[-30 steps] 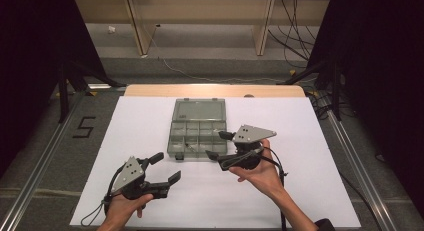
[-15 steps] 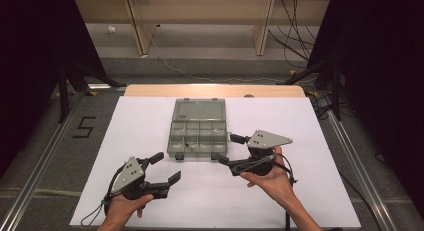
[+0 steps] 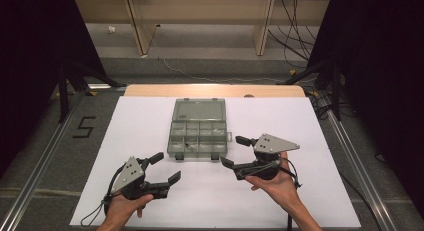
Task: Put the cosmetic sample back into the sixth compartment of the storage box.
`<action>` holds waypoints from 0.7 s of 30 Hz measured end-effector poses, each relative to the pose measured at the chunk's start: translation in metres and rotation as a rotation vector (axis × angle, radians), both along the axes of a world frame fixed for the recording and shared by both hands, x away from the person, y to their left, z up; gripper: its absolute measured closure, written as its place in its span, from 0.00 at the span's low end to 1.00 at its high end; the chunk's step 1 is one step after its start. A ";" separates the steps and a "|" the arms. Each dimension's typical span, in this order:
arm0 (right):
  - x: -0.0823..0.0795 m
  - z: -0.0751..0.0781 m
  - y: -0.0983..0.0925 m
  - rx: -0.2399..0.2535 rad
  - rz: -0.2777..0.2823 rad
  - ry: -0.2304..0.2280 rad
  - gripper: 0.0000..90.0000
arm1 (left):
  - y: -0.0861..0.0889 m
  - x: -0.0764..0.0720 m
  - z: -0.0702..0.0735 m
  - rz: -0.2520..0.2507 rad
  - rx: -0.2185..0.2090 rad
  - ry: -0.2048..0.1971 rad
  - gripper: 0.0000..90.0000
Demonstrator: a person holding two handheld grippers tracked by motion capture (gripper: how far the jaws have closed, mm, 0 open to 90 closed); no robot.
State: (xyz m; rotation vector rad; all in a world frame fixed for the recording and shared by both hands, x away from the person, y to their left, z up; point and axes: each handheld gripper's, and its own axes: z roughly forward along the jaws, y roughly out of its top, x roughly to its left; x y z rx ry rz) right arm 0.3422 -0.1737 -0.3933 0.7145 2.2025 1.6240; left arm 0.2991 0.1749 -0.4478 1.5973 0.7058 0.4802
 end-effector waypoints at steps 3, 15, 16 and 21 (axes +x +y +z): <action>-0.002 -0.001 -0.004 0.010 0.001 -0.006 0.21 | 0.000 0.000 0.000 0.000 0.000 0.000 0.18; -0.011 -0.010 -0.018 0.001 -0.026 -0.031 0.22 | 0.000 0.000 0.000 0.000 0.003 -0.005 0.18; -0.011 -0.010 -0.019 0.004 -0.020 -0.035 0.22 | 0.000 0.000 0.000 0.000 0.004 -0.007 0.18; -0.015 -0.012 -0.027 0.012 -0.035 -0.027 0.21 | 0.000 0.000 0.000 0.001 0.003 -0.002 0.18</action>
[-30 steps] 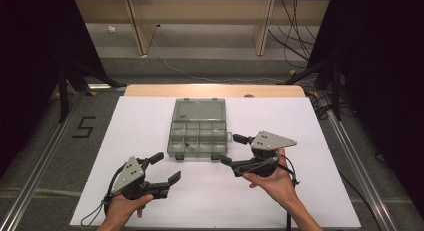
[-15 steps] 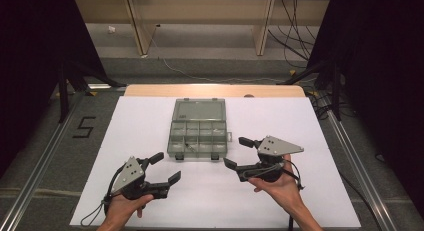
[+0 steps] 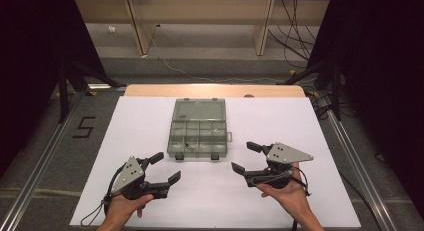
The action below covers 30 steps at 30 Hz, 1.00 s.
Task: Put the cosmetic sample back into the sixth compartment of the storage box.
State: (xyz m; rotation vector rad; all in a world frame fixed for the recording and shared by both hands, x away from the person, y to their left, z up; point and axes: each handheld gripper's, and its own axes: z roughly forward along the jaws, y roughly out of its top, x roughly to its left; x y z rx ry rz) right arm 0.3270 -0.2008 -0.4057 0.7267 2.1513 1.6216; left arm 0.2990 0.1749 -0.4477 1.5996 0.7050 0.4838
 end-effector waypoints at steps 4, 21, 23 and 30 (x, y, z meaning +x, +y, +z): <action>-0.004 -0.004 -0.005 0.016 -0.006 0.012 0.20 | 0.000 0.000 0.000 0.000 0.001 -0.003 0.18; -0.021 -0.023 -0.021 0.034 -0.033 0.026 0.19 | 0.001 -0.001 0.000 -0.005 0.003 -0.007 0.18; -0.022 -0.023 -0.022 0.022 -0.039 0.029 0.19 | 0.000 -0.001 0.000 -0.005 0.002 -0.007 0.18; -0.027 -0.028 -0.024 0.011 -0.024 0.055 0.19 | 0.001 -0.001 0.001 -0.001 0.000 -0.006 0.18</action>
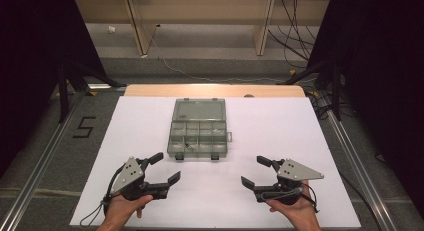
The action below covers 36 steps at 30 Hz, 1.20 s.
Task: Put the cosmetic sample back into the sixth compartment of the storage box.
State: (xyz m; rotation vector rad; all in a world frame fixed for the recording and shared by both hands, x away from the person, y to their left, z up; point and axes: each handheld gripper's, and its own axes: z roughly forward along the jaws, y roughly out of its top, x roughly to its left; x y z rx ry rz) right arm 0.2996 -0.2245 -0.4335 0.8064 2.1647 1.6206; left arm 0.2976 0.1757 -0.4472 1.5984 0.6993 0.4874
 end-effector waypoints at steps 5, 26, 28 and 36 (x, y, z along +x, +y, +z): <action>-0.003 -0.003 -0.001 -0.015 -0.024 -0.002 0.19 | 0.000 0.000 0.000 0.000 -0.001 -0.002 0.18; -0.004 -0.003 -0.001 -0.019 -0.020 -0.019 0.19 | -0.001 0.000 0.000 -0.003 0.001 -0.002 0.18; -0.004 -0.003 -0.001 -0.020 -0.020 -0.018 0.18 | -0.001 0.000 0.000 -0.002 0.001 -0.002 0.18; -0.003 -0.004 -0.002 -0.017 -0.024 -0.043 0.18 | -0.001 0.001 0.000 -0.003 0.001 -0.002 0.18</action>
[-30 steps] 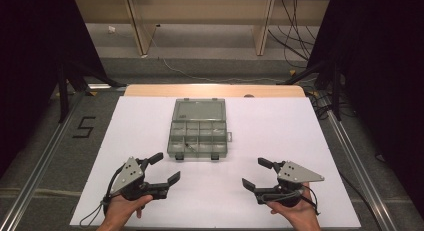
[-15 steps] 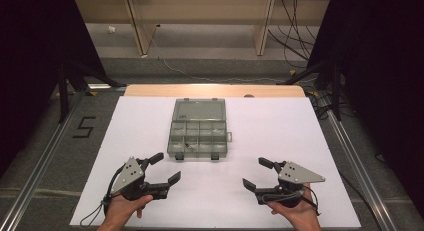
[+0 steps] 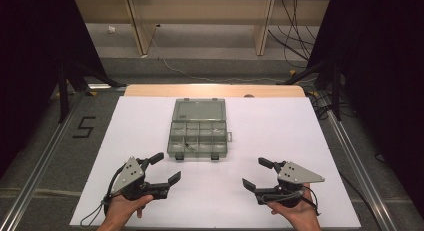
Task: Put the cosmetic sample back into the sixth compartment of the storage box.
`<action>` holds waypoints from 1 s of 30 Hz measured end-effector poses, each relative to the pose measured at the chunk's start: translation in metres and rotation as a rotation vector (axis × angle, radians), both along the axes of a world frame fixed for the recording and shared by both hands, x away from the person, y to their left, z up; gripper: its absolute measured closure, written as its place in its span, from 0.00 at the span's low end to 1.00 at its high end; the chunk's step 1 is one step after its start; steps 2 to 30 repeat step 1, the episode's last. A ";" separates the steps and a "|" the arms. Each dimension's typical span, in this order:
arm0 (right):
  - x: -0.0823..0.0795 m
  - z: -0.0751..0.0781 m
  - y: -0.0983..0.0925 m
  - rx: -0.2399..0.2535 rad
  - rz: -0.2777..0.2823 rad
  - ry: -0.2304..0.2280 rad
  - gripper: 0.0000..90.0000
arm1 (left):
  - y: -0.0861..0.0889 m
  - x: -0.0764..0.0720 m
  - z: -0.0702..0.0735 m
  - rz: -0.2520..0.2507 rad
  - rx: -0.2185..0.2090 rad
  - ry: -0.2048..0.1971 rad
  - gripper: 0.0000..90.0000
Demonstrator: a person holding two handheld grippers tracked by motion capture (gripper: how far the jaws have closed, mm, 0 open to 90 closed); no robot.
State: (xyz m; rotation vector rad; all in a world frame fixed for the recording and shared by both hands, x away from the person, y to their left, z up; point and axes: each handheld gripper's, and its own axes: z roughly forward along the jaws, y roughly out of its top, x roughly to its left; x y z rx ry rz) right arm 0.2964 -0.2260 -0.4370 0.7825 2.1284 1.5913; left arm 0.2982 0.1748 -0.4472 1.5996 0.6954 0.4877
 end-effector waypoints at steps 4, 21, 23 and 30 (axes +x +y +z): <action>0.000 0.000 0.000 0.000 0.000 0.000 0.18 | 0.000 0.000 0.000 0.000 0.000 0.000 0.18; 0.000 0.000 0.000 0.000 0.000 0.000 0.18 | 0.000 0.000 0.000 0.000 0.000 0.000 0.18; 0.000 0.000 0.000 0.000 0.000 0.000 0.18 | 0.000 0.000 0.000 0.000 0.000 0.000 0.18; 0.000 0.000 0.000 0.000 0.000 0.000 0.18 | 0.000 0.000 0.000 0.000 0.000 0.000 0.18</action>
